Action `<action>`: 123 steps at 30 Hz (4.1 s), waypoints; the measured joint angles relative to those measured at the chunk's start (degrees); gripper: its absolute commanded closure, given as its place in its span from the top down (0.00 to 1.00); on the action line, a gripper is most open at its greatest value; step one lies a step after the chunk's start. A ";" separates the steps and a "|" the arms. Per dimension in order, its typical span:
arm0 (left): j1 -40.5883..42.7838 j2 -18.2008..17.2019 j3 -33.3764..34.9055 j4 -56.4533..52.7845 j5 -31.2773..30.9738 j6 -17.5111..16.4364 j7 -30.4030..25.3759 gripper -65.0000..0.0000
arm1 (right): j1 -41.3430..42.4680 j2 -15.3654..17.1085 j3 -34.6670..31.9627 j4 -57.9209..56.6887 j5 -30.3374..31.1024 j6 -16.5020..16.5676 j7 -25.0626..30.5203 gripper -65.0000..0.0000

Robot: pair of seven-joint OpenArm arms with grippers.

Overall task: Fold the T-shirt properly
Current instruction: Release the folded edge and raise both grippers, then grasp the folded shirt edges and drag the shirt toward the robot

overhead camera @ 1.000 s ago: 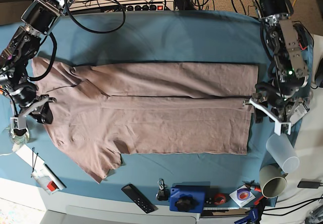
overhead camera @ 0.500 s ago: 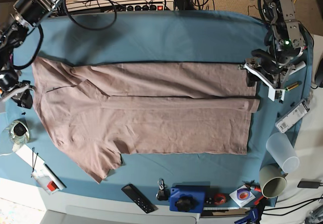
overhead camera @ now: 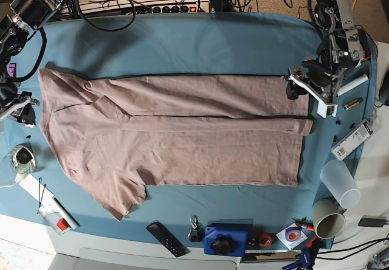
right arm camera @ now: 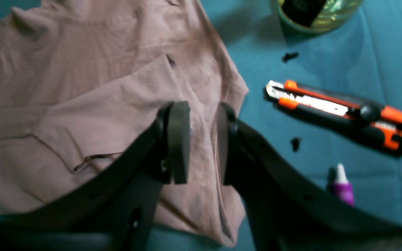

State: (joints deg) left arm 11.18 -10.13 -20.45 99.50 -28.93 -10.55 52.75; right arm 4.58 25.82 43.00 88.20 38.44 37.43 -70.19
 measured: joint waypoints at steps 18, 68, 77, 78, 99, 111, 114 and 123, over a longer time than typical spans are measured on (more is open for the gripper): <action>-1.27 0.11 -0.20 -1.66 -0.92 -0.37 -0.26 0.38 | -0.02 0.02 0.00 0.00 -1.16 0.09 -3.17 0.50; -1.33 0.13 -0.20 -1.92 -0.87 -0.17 0.59 0.00 | 0.98 0.83 -6.75 -29.35 8.13 1.53 4.46 0.20; -1.38 0.07 -0.22 -1.16 -0.94 -0.17 2.99 0.00 | 0.92 0.24 -0.74 -28.83 8.83 2.93 -1.66 0.00; -1.36 0.07 -0.22 -0.66 -1.03 -0.20 4.31 0.00 | 0.74 0.13 0.50 -28.28 9.22 2.89 -3.02 0.00; 9.05 -3.74 -4.37 6.60 -6.16 -1.92 9.46 0.00 | -13.73 0.85 6.43 -14.82 20.17 2.47 -10.80 0.00; 16.59 -3.85 -6.47 12.41 -6.71 -3.02 11.82 0.00 | -22.27 0.85 6.43 -10.08 23.32 2.49 -10.56 0.00; 16.74 -3.85 -7.65 12.39 -6.60 -3.02 11.98 0.00 | -23.34 0.83 6.43 -10.08 24.46 2.51 -10.84 0.00; 16.72 -3.87 -7.78 12.41 -6.56 -2.99 11.74 0.33 | -23.15 0.87 6.43 -10.08 24.46 2.49 -10.73 0.21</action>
State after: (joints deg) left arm 27.90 -14.00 -28.23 111.92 -35.48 -13.54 64.49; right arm -18.57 26.70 49.43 78.13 62.89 39.92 -80.93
